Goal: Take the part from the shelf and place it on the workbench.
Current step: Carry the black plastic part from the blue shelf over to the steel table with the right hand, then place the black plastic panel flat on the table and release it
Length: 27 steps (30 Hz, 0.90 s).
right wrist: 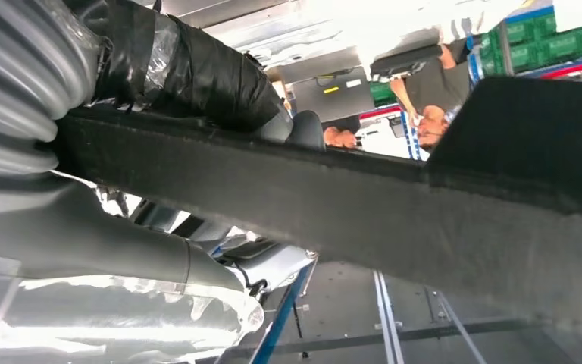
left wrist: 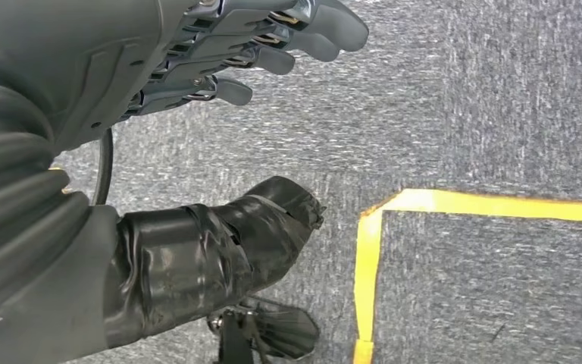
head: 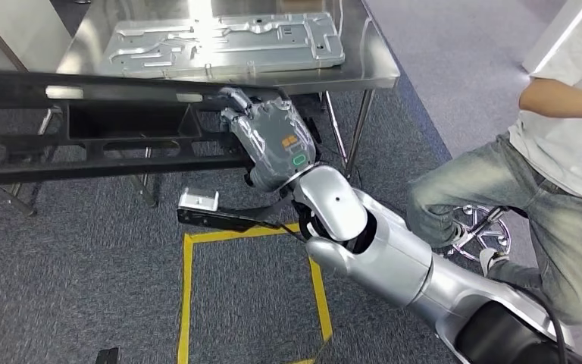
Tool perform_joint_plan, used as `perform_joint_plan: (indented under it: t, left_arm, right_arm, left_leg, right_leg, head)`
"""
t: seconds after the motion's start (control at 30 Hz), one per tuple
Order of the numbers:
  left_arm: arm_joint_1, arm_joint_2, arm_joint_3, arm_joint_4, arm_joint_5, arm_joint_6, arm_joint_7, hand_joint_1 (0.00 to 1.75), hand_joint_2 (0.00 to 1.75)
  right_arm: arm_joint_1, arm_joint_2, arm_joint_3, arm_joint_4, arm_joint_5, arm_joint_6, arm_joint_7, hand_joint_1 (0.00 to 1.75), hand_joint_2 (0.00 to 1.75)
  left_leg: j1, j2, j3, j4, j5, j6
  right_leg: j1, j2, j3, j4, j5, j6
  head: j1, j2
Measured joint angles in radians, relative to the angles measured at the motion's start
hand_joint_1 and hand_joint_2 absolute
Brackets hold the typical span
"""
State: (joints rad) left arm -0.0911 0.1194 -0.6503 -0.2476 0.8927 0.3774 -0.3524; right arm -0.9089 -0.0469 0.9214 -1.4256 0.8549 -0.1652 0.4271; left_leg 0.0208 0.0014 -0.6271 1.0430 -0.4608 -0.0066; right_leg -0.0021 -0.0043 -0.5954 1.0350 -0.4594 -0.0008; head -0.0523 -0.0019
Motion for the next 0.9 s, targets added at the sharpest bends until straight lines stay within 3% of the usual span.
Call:
perform_joint_plan:
  t: [0.13,0.17,0.23,0.3,0.33,0.37,0.4,0.47,0.53,0.63,0.7,0.77,0.8,0.83,0.9]
  left_arm:
    - [0.002,0.000,-0.003,0.000,-0.001,-0.001,0.000,0.00,1.75]
    - [0.001,0.000,-0.004,0.000,-0.001,-0.001,0.000,0.00,1.75]
    - [0.001,0.000,-0.005,0.000,-0.001,-0.001,0.000,0.00,1.75]
    - [0.001,0.000,-0.006,0.000,-0.001,-0.002,0.000,0.00,1.75]
    - [0.002,0.000,-0.006,0.000,-0.001,-0.002,0.000,0.00,1.75]
    - [0.002,0.000,-0.006,0.000,0.000,-0.004,0.000,0.00,1.75]
    - [0.002,0.000,-0.006,0.000,0.000,-0.005,0.001,0.00,1.75]
    - [0.001,-0.002,-0.007,0.000,0.000,-0.009,0.002,0.00,1.75]
    - [0.000,-0.004,-0.007,0.000,0.000,-0.010,0.005,0.00,1.75]
    - [0.002,-0.005,-0.008,0.000,0.000,-0.010,0.008,0.00,1.75]
    - [0.001,-0.005,-0.008,0.000,0.000,-0.010,0.009,0.00,1.75]
    - [0.001,-0.006,-0.009,0.000,0.001,-0.010,0.010,0.00,1.75]
    - [0.002,-0.006,-0.009,0.000,0.002,-0.010,0.011,0.00,1.75]
    - [0.004,-0.006,-0.009,0.000,0.002,-0.012,0.011,0.00,1.75]
    - [0.006,-0.005,-0.009,0.000,0.003,-0.020,0.012,0.00,1.75]
  right_arm:
    - [-0.002,-0.004,-0.001,0.002,0.034,-0.039,0.013,1.75,1.75]
    - [-0.002,-0.004,-0.002,0.003,0.037,-0.044,0.013,1.75,1.75]
    - [-0.001,-0.006,-0.003,0.004,0.040,-0.049,0.013,1.75,1.75]
    - [0.003,-0.008,-0.005,0.008,0.046,-0.053,0.017,1.75,1.75]
    - [0.005,-0.010,-0.005,0.011,0.055,-0.057,0.020,1.75,1.75]
    - [0.006,-0.011,-0.005,0.013,0.068,-0.065,0.025,1.75,1.75]
    - [0.007,-0.012,-0.006,0.016,0.084,-0.076,0.029,1.75,1.75]
    - [0.009,-0.012,-0.007,0.020,0.119,-0.111,0.034,1.75,1.75]
    - [0.013,-0.013,-0.012,0.024,0.153,-0.151,0.034,1.75,1.75]
    - [0.018,-0.016,-0.026,0.028,0.177,-0.181,0.031,1.75,1.75]
    - [0.019,-0.017,-0.035,0.030,0.168,-0.191,0.022,1.75,1.75]
    - [0.023,-0.017,-0.044,0.031,0.152,-0.205,0.010,1.75,1.75]
    - [0.026,-0.017,-0.047,0.032,0.147,-0.212,0.006,1.75,1.75]
    - [0.029,-0.017,-0.050,0.033,0.144,-0.215,0.003,1.75,1.75]
    - [0.032,-0.018,-0.056,0.035,0.144,-0.217,0.000,1.75,1.75]
  left_leg:
    - [0.001,-0.005,0.005,-0.004,0.000,0.028]
    - [0.002,-0.006,0.007,-0.006,0.000,0.033]
    - [0.000,-0.007,0.008,-0.006,-0.002,0.040]
    - [-0.003,-0.009,0.010,-0.006,-0.004,0.043]
    - [-0.005,-0.011,0.012,-0.005,-0.006,0.044]
    - [-0.007,-0.014,0.016,-0.005,-0.008,0.044]
    - [-0.008,-0.016,0.020,-0.006,-0.011,0.044]
    - [-0.010,-0.020,0.022,-0.006,-0.015,0.040]
    - [-0.009,-0.021,0.022,-0.009,-0.015,0.031]
    - [-0.009,-0.018,0.023,-0.005,-0.025,0.017]
    - [-0.007,-0.015,-0.014,0.073,-0.065,0.009]
    - [-0.005,-0.013,-0.084,0.201,-0.112,0.002]
    - [-0.004,-0.012,-0.110,0.241,-0.117,-0.002]
    - [-0.002,-0.010,-0.119,0.247,-0.103,-0.005]
    - [0.001,-0.006,-0.082,0.147,-0.030,-0.007]
  right_leg:
    - [0.000,0.000,-0.009,0.024,-0.021,0.017]
    - [-0.001,0.001,-0.027,0.062,-0.042,0.021]
    - [-0.001,0.001,-0.091,0.189,-0.096,0.026]
    - [-0.001,0.001,-0.147,0.280,-0.112,0.025]
    - [-0.001,0.002,-0.151,0.274,-0.092,0.022]
    - [0.001,0.002,-0.136,0.230,-0.056,0.016]
    - [0.004,0.004,-0.108,0.160,-0.015,0.008]
    - [0.010,0.007,-0.053,0.041,0.030,-0.006]
    - [0.017,0.009,-0.034,0.005,0.029,-0.013]
    - [0.009,0.007,-0.020,-0.018,0.032,-0.022]
    - [0.003,0.004,-0.009,-0.029,0.033,-0.029]
    - [0.003,0.003,-0.007,-0.029,0.030,-0.034]
    - [0.003,0.004,-0.006,-0.027,0.028,-0.034]
    - [0.002,0.004,-0.005,-0.026,0.025,-0.034]
    - [0.001,0.006,0.000,-0.017,0.014,-0.028]
  head:
    - [0.002,0.000]
    - [0.003,0.000]
    - [0.005,0.000]
    - [0.006,0.000]
    - [0.006,0.000]
    - [0.006,0.000]
    - [0.006,0.000]
    - [0.004,0.000]
    - [0.002,0.000]
    - [0.002,0.000]
    - [0.001,0.000]
    - [0.000,0.000]
    - [0.000,0.000]
    - [0.000,0.000]
    - [0.000,0.000]
